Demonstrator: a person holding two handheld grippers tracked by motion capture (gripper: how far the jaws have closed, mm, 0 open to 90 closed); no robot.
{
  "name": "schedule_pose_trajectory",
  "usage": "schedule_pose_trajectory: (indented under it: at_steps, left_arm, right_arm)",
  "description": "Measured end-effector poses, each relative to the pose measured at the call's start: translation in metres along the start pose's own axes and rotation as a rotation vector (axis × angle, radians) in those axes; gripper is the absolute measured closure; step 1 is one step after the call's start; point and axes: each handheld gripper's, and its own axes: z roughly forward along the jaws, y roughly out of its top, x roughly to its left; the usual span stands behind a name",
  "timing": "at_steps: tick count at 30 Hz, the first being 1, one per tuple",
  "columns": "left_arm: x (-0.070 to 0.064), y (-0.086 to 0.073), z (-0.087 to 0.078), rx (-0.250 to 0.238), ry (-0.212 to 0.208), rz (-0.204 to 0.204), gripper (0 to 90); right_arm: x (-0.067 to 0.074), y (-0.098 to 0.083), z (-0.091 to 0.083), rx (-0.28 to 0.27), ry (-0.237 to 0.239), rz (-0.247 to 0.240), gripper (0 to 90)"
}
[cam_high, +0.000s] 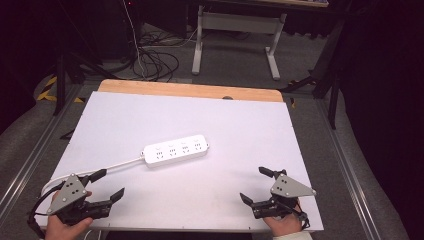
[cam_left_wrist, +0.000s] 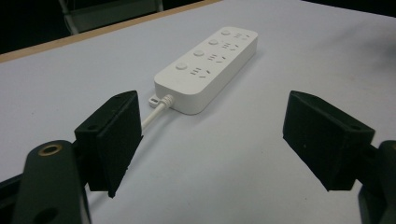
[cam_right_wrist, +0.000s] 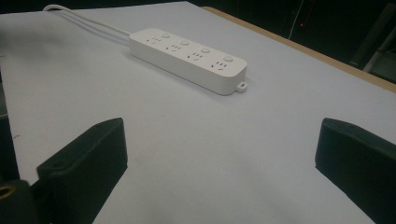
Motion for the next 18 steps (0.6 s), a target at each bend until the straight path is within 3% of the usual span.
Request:
schedule_pose_trajectory:
  at_steps: [4,8,12,14,18]
  left_arm:
    - [0.0019,-0.0006,-0.001,-0.008,-0.007,-0.047,20.4]
    - [0.0017,-0.0002,-0.0017,-0.012,-0.001,-0.051,20.4]
    - [-0.0024,0.0011,0.0002,0.023,0.031,0.032,20.7]
    - [-0.0036,0.0018,-0.0002,0.023,0.029,0.037,21.0]
    - [-0.0025,0.0025,-0.0009,0.014,0.011,0.007,21.9]
  right_arm:
    - [0.0009,0.0003,-0.0002,0.002,0.016,0.007,4.9]
    - [0.0014,0.0008,-0.0011,-0.003,0.012,0.004,5.1]
    - [0.0016,0.0008,-0.0008,0.0,0.003,-0.003,5.0]
    - [0.0022,0.0009,-0.0007,0.004,0.001,-0.007,5.0]
    - [0.0022,0.0009,-0.0004,0.006,0.0,-0.006,5.1]
